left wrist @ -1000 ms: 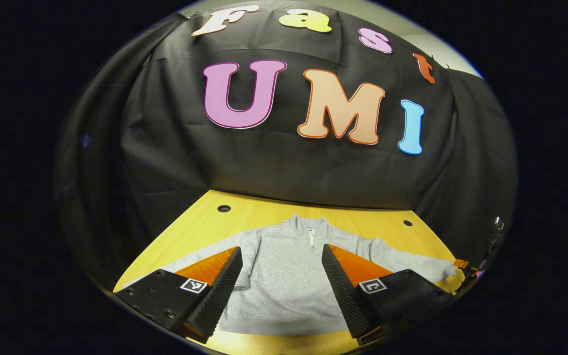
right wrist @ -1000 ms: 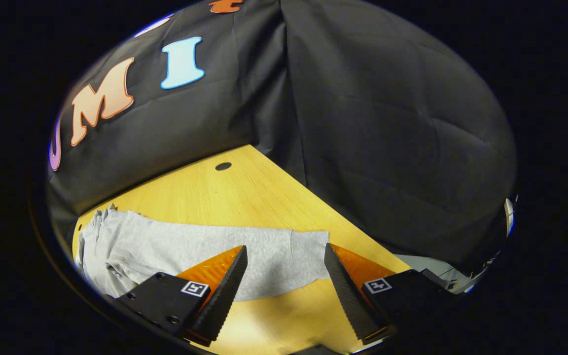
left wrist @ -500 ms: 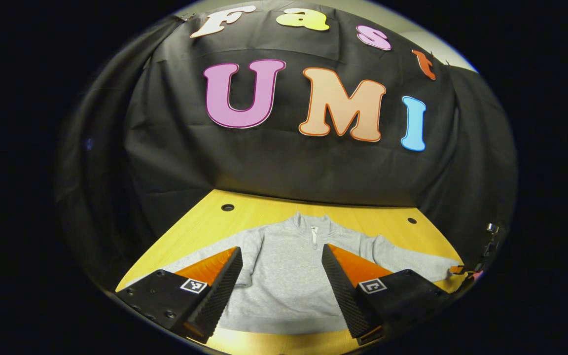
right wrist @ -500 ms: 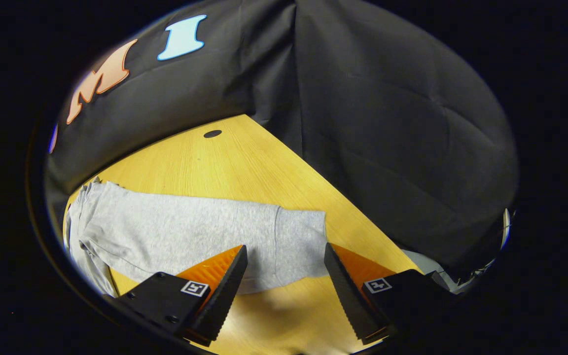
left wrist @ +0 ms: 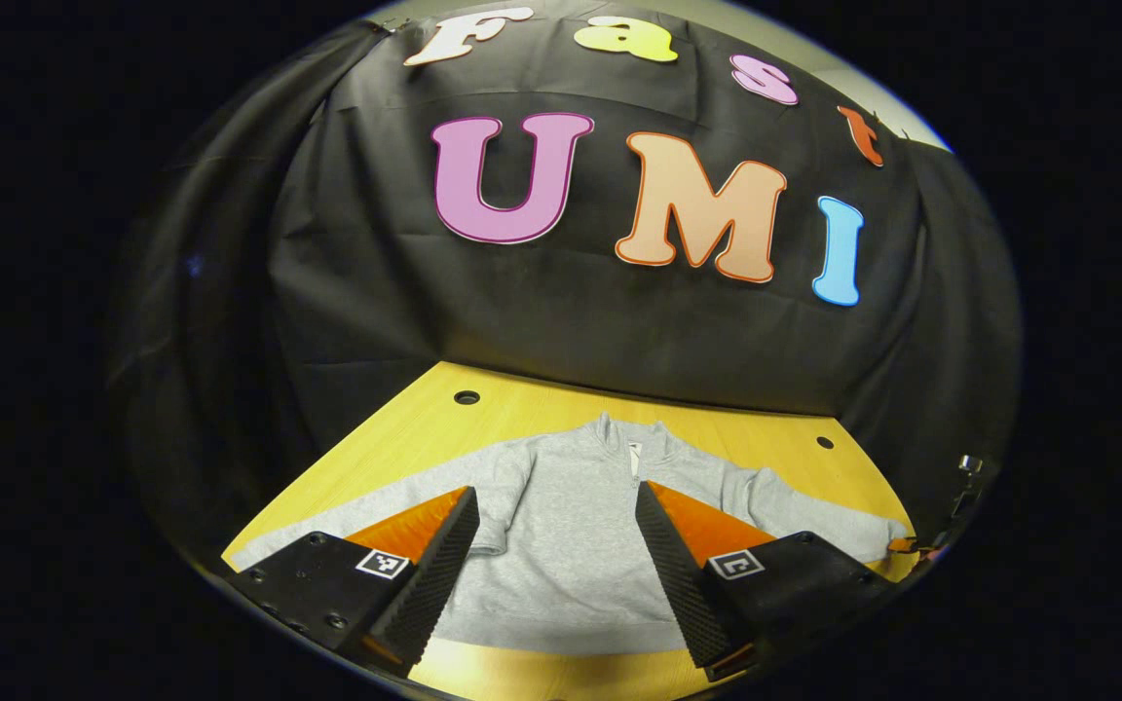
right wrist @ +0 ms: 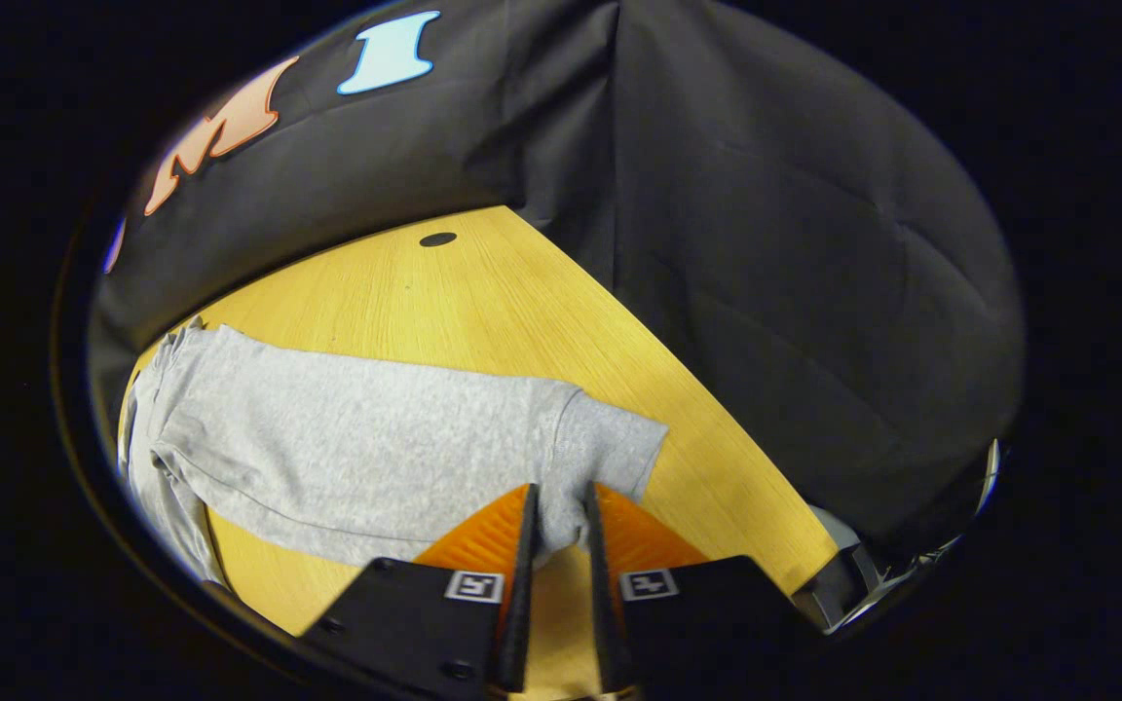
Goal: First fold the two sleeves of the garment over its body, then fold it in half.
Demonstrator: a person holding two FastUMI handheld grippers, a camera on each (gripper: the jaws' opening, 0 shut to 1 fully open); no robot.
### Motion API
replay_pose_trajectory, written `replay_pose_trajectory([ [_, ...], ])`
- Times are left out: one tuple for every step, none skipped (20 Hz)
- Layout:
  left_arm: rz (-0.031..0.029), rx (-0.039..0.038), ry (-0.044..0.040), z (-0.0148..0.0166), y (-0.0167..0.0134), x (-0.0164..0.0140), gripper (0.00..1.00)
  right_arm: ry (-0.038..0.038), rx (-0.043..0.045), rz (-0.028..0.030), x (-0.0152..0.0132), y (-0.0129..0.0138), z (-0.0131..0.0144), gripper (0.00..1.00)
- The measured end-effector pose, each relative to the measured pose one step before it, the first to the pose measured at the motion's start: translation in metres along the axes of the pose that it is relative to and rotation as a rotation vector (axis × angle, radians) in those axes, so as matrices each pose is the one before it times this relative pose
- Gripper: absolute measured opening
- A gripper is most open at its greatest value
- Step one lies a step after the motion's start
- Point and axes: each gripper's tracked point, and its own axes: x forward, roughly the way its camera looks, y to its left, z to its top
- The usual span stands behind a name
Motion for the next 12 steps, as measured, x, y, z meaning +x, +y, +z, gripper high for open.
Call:
replay_pose_trajectory([
  [0.00595, -0.00554, -0.00036, -0.00061, 0.00135, -0.00121, 0.95, 0.00332, -0.00143, 0.00325, -0.00159, 0.00104, 0.00041, 0.18],
  [0.00592, -0.00490, 0.00034, -0.00067, 0.00102, -0.00115, 0.95, 0.00364, -0.00272, -0.00194, 0.00262, -0.00160, -0.00161, 0.17],
  [0.00560, -0.00371, -0.00106, -0.00071, -0.00005, -0.00133, 0.95, 0.00017, -0.00869, 0.00013, -0.00076, 0.00017, 0.00010, 0.11],
  [0.00450, -0.00263, -0.00180, -0.00148, 0.00151, -0.00164, 0.95, 0.00524, -0.00110, -0.00393, -0.00239, -0.00016, -0.00036, 0.11],
  [0.00432, -0.00068, -0.00228, -0.00011, 0.00134, -0.00153, 0.95, 0.00182, -0.00120, -0.00286, 0.00087, -0.00071, -0.00017, 0.06],
  [0.00561, 0.00134, -0.00182, -0.00009, 0.00035, -0.00179, 0.95, -0.00042, -0.00007, -0.00403, 0.00007, -0.00027, 0.00071, 0.05],
  [0.00345, 0.00322, 0.00126, -0.00176, 0.00053, -0.00106, 0.95, 0.00337, 0.00529, -0.00136, -0.00108, 0.00064, 0.00023, 0.06],
  [0.00213, 0.00284, 0.00062, -0.00220, 0.00135, -0.00116, 0.95, -0.00100, 0.00913, -0.00085, -0.00129, 0.00181, 0.00107, 0.05],
  [0.00156, 0.00046, 0.00083, -0.00076, 0.00107, -0.00031, 0.95, -0.00702, 0.00600, -0.00048, -0.00271, 0.00162, 0.00292, 0.05],
  [0.00062, -0.00123, 0.00038, -0.00146, 0.00217, 0.00017, 0.95, -0.00736, 0.00572, 0.00010, -0.00323, 0.00186, 0.00331, 0.05],
  [-0.00766, -0.00441, 0.00415, -0.00152, 0.00115, -0.00157, 0.95, -0.00997, 0.00932, 0.00158, -0.00415, 0.00362, 0.00295, 0.05],
  [-0.00747, -0.00095, -0.00034, 0.00040, 0.00092, -0.00020, 0.95, -0.01076, 0.01144, 0.00280, -0.00548, 0.00553, 0.00525, 0.05],
])
